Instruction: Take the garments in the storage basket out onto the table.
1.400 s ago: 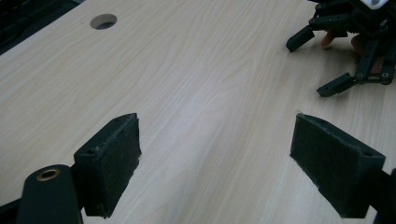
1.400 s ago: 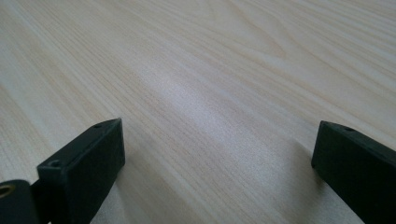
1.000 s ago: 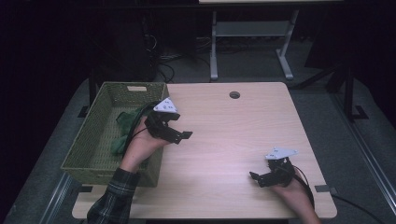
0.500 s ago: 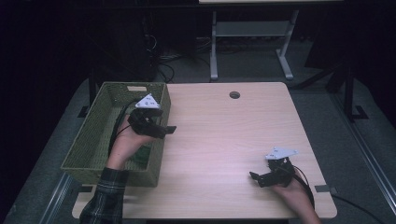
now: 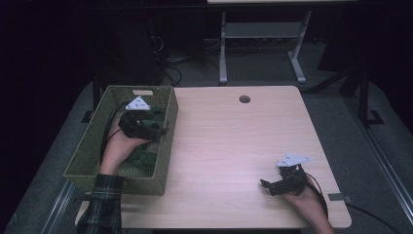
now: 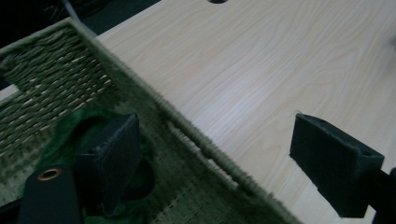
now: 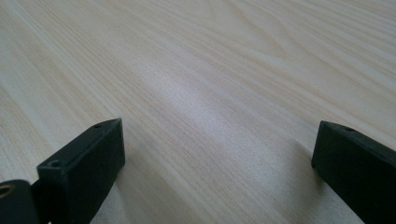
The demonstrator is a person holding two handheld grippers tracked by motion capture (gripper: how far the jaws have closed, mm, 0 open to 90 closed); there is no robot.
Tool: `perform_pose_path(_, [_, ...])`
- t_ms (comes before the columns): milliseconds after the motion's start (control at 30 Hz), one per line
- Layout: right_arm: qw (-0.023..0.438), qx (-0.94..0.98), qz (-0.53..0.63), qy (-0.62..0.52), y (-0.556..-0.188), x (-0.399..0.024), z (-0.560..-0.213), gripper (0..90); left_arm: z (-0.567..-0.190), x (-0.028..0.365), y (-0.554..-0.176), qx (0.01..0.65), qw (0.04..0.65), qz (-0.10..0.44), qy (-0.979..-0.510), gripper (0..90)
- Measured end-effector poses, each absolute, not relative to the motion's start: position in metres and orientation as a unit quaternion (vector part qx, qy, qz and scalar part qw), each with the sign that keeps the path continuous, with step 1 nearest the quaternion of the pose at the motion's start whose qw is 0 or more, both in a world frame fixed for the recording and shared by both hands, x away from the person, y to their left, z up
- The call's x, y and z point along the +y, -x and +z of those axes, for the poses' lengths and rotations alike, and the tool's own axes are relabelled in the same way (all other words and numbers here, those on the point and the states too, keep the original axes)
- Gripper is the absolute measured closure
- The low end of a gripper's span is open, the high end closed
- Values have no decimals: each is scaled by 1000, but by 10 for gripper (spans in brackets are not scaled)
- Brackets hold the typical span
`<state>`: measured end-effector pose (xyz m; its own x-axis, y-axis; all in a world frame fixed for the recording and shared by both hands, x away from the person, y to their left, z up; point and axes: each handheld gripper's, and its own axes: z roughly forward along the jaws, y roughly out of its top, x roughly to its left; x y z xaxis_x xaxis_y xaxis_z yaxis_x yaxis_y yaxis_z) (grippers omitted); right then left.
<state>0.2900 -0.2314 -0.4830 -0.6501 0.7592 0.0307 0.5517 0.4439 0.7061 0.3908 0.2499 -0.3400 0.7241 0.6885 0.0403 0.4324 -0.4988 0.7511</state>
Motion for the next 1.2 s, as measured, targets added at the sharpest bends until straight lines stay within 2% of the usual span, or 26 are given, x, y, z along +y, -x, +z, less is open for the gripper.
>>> perform_pose_path(467, [147,837,354,-390,-290,-232,-483,24,-348,281,-401,358,356,190,-842,157])
perform_pose_path(533, [147,837,354,-391,-290,-232,-483,24,-349,285,-402,361,353,190,-842,191])
perform_pose_path(1133, [147,837,354,-392,-289,-232,-483,24,-372,307,-410,403,314,186,-840,259])
perform_pose_path(1200, [147,837,354,-392,-289,-232,-483,24,-374,308,-411,406,309,184,-840,295])
